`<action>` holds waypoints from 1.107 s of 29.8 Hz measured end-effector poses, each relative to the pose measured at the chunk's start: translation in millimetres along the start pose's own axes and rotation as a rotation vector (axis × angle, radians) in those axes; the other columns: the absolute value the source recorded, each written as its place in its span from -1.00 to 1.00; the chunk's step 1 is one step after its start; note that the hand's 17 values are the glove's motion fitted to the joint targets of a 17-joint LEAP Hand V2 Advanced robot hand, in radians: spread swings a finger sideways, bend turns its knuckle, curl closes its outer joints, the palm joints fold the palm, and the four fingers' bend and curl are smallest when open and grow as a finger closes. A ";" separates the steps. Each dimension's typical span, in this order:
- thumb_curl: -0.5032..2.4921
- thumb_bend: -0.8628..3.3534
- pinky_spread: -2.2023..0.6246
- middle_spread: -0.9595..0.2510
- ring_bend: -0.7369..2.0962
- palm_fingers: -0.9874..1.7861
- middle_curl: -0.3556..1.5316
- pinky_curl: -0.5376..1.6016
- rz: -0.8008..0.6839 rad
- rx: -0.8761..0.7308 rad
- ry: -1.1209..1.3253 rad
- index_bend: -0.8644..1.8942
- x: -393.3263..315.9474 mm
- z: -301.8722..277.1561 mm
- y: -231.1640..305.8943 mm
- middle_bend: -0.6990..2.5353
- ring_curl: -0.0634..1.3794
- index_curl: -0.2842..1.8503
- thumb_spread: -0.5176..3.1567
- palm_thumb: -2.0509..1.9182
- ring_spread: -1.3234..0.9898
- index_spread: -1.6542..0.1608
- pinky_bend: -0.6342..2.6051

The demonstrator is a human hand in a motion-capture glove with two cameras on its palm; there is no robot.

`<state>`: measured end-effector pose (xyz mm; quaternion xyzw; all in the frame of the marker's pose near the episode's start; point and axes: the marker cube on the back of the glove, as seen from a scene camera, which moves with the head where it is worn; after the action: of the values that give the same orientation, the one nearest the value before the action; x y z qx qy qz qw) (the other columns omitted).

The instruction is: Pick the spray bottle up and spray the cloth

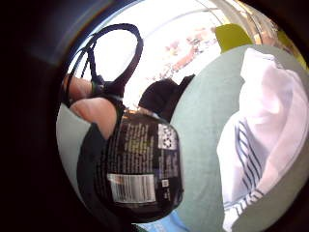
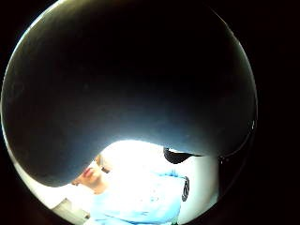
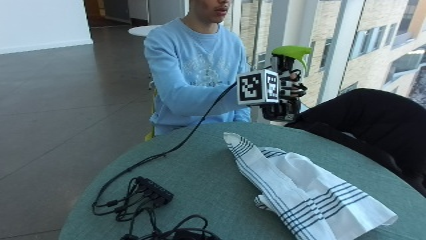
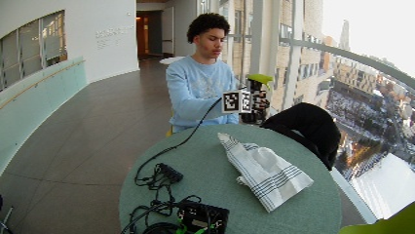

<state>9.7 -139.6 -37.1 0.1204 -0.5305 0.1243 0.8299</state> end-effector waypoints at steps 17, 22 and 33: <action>-0.34 -0.60 0.63 0.45 -0.22 0.54 -0.13 -0.19 -0.036 -0.025 0.007 -0.24 60.6 110.8 1.1 -0.35 -0.38 -0.28 -0.16 0.46 0.07 0.59 -0.50; -0.35 -0.60 0.63 0.45 -0.22 0.54 -0.13 -0.19 -0.020 -0.004 0.016 -0.24 71.3 117.0 3.9 -0.35 -0.38 -0.27 -0.15 0.46 0.07 0.59 -0.50; -0.37 -0.60 0.63 0.45 -0.22 0.54 -0.13 -0.19 0.021 -0.055 0.007 -0.25 73.4 122.6 11.4 -0.36 -0.38 -0.27 -0.14 0.44 0.07 0.58 -0.50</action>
<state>-68.6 -163.7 80.5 0.0914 -0.5320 0.1185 0.8334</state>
